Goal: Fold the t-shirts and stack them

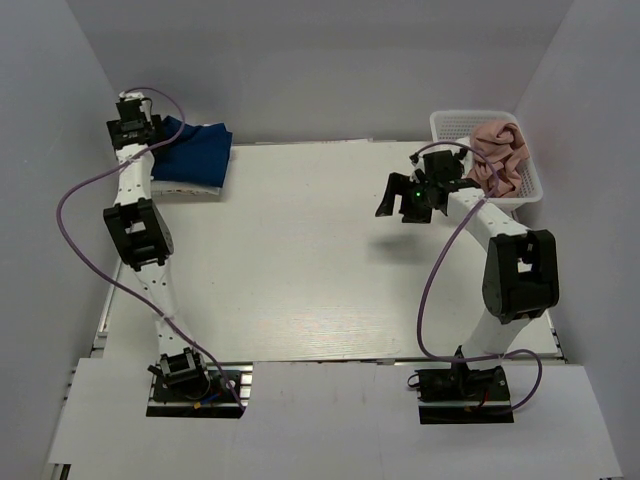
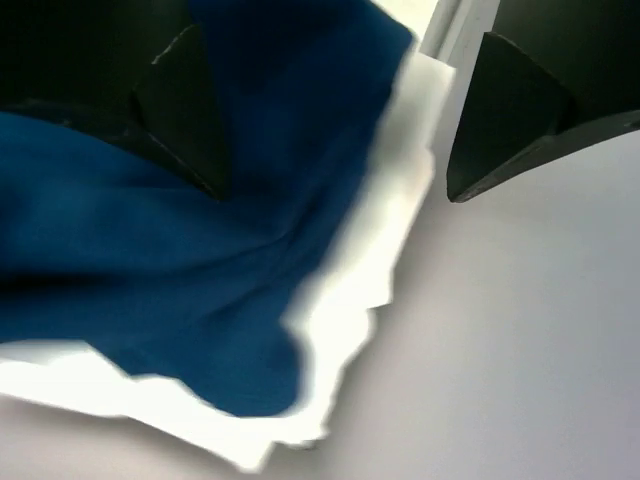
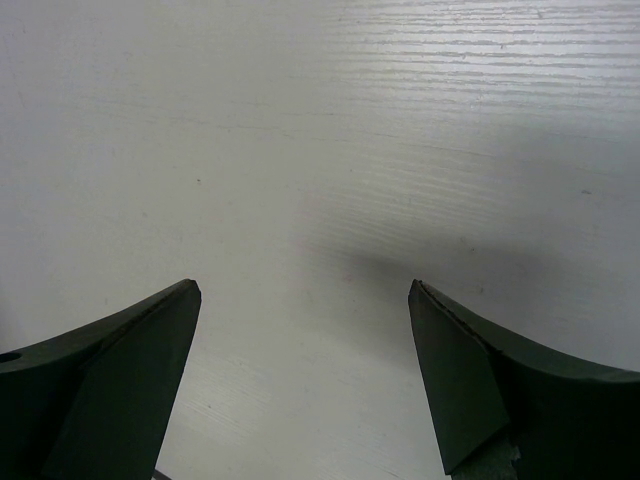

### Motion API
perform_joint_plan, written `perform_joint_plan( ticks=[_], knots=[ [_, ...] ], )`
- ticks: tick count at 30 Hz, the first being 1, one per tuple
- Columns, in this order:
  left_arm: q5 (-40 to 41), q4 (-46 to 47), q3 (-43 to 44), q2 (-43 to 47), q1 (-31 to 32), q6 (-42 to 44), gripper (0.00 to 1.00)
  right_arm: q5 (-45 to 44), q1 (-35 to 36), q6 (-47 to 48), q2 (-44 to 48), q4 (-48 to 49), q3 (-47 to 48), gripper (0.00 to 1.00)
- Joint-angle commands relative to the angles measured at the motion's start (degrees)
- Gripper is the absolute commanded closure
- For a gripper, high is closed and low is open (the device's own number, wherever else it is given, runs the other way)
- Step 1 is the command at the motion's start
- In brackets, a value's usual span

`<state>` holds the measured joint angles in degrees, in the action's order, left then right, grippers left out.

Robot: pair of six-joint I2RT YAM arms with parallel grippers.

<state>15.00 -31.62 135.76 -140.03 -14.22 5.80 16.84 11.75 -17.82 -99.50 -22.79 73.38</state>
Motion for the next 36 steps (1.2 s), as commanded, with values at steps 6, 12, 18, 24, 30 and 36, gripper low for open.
perform_joint_plan(
  ticks=[6, 12, 18, 24, 30, 36],
  knots=[
    [-2.96, 1.82, -1.47, 8.19, -2.92, -12.47, 0.0, 1.78, 1.08, -1.25, -0.17, 0.72, 2.29, 0.1],
    [-8.06, -0.64, -0.06, 10.82, -2.92, -14.5, 0.0, 3.11, 1.7, -1.16, 2.56, 2.83, -0.08, 0.1],
    [-12.36, 6.72, -12.34, 18.55, -1.34, -14.5, 0.0, 1.62, 1.7, 0.25, 7.38, 2.57, -3.59, 0.1],
    [-33.26, 9.56, -7.91, 12.07, -1.34, -13.98, 0.0, 0.92, 1.52, 0.42, 7.84, 3.01, -6.15, 0.1],
    [-37.77, 14.64, -0.15, -0.49, -2.39, -17.75, 0.0, 0.21, 1.52, 0.07, 5.03, 2.84, -4.57, 0.1],
    [-36.84, 25.02, 1.5, -8.49, -2.39, -18.9, 0.0, 0.47, 1.7, 0.25, -0.95, 2.22, -0.97, 0.1]
  ],
)
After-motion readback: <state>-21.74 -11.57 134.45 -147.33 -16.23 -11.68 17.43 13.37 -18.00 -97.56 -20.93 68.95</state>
